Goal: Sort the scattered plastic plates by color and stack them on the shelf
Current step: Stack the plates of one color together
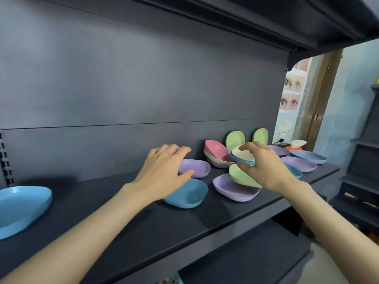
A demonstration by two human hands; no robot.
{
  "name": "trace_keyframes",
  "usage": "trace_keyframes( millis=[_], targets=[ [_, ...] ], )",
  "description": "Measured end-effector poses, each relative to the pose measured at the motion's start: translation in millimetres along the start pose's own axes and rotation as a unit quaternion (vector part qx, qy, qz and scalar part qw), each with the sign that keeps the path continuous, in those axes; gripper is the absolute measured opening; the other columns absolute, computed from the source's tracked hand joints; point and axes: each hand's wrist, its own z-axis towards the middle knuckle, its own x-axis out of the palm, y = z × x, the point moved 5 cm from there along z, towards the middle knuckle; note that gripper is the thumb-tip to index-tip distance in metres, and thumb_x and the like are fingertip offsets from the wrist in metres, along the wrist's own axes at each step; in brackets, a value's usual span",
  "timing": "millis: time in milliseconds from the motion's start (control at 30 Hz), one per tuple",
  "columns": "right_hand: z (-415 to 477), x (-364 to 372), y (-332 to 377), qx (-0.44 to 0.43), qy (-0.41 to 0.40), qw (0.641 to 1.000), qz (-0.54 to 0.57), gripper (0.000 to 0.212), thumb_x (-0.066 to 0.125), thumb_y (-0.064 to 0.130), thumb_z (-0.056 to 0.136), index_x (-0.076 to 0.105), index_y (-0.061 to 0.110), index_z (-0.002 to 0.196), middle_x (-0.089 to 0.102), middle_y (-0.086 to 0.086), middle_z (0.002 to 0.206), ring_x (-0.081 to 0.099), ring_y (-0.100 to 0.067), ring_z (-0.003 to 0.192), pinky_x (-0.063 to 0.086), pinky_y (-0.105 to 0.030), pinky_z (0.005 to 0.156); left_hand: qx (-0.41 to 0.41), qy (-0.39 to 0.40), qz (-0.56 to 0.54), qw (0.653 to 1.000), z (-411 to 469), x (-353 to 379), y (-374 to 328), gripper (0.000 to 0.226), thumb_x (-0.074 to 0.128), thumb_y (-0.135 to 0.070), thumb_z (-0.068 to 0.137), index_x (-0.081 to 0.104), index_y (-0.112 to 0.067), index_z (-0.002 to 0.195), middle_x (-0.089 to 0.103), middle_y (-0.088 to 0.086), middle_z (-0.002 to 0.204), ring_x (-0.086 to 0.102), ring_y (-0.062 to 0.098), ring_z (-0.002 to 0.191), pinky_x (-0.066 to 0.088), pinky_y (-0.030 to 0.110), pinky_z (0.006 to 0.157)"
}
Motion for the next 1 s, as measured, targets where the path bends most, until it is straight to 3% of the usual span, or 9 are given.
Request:
trace_keyframes(
  millis=[167, 333, 433, 633, 800, 1000],
  targets=[
    [10, -3, -60, -0.005, 0.028, 1.000, 0.005, 0.040, 0.065, 0.024, 0.085, 0.055, 0.011, 0.122, 0.054, -0.007, 0.127, 0.047, -0.029, 0.116, 0.040, -0.032, 0.088, -0.016, 0.025, 0.006, 1.000, 29, 29, -42, 0.051, 0.046, -0.047, 0.092, 0.037, -0.025, 0.137, 0.048, -0.006, 0.130, 0.040, 0.017, 0.122, 0.025, 0.029, 0.099],
    [40, 3, -92, -0.020, 0.034, 0.999, 0.019, 0.039, 0.062, 0.023, 0.087, 0.053, 0.011, 0.123, 0.054, -0.008, 0.122, 0.050, -0.028, 0.108, 0.039, -0.030, 0.078, -0.036, 0.031, 0.017, 0.999, 66, 41, -52, 0.058, 0.038, -0.055, 0.087, 0.038, -0.025, 0.137, 0.050, -0.004, 0.128, 0.041, 0.018, 0.120, 0.026, 0.030, 0.098],
    [60, 15, -112, -0.028, 0.043, 0.998, 0.021, 0.040, 0.061, 0.024, 0.088, 0.052, 0.012, 0.125, 0.053, -0.007, 0.121, 0.048, -0.026, 0.108, 0.033, -0.026, 0.076, -0.044, 0.032, 0.021, 0.998, 85, 55, -49, 0.052, 0.047, -0.048, 0.091, 0.038, -0.025, 0.137, 0.051, -0.003, 0.128, 0.042, 0.018, 0.120, 0.030, 0.032, 0.099],
    [99, 44, -156, -0.023, 0.076, 0.997, 0.023, 0.041, 0.060, 0.026, 0.089, 0.050, 0.013, 0.127, 0.052, -0.006, 0.120, 0.044, -0.021, 0.104, 0.037, -0.029, 0.080, -0.059, 0.039, 0.019, 0.997, 130, 100, -45, 0.053, 0.050, -0.050, 0.089, 0.040, -0.026, 0.136, 0.053, -0.003, 0.127, 0.045, 0.019, 0.119, 0.033, 0.033, 0.096],
    [140, 57, -199, -0.012, 0.089, 0.996, 0.009, 0.043, 0.060, 0.026, 0.089, 0.050, 0.014, 0.129, 0.052, -0.006, 0.122, 0.046, -0.026, 0.112, 0.037, -0.030, 0.084, -0.053, 0.055, 0.005, 0.997, 177, 141, -43, 0.053, 0.051, -0.049, 0.088, 0.040, -0.026, 0.135, 0.053, -0.003, 0.125, 0.044, 0.019, 0.118, 0.033, 0.034, 0.097],
    [172, 78, -246, 0.001, 0.099, 0.994, 0.034, 0.044, 0.062, 0.027, 0.087, 0.052, 0.014, 0.128, 0.053, -0.007, 0.122, 0.040, -0.018, 0.093, 0.036, -0.029, 0.077, -0.083, 0.079, -0.003, 0.993, 216, 182, -38, 0.054, 0.052, -0.050, 0.088, 0.040, -0.025, 0.135, 0.051, -0.001, 0.128, 0.046, 0.020, 0.120, 0.036, 0.036, 0.098]
  ],
)
